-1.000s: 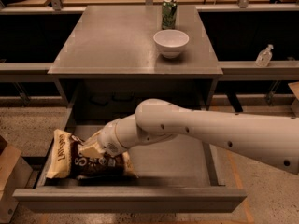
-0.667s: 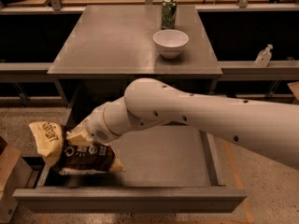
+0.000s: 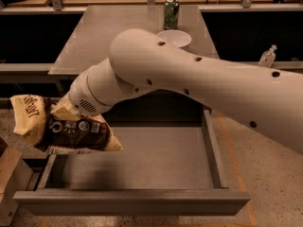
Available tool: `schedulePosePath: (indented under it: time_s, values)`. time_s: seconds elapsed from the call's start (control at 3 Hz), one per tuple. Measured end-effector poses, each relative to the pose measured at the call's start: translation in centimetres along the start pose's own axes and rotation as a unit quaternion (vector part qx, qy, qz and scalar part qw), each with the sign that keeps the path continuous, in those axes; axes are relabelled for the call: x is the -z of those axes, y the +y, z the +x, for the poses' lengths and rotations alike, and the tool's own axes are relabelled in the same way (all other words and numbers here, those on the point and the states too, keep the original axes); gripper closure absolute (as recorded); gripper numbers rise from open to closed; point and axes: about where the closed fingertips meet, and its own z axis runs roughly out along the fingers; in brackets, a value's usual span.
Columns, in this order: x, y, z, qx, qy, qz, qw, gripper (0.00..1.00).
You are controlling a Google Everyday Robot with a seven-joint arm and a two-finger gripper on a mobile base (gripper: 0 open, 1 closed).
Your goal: Pick brown chip bag from top drawer and place on counter
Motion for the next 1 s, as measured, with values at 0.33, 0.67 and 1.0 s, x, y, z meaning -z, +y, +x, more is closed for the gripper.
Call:
schedulePosePath:
  time_s: [0.33,0.67,1.0]
  values:
    - [-0.2,-1.1,-0.8,0.014,-0.008,0.006,0.9999,1.00]
    - [1.3,-3.7,-2.9,0.039,0.004,0.026,0.9989,1.00]
    - [4.7,-8.0,-5.4,0.067,0.028,0.064,0.9953,1.00]
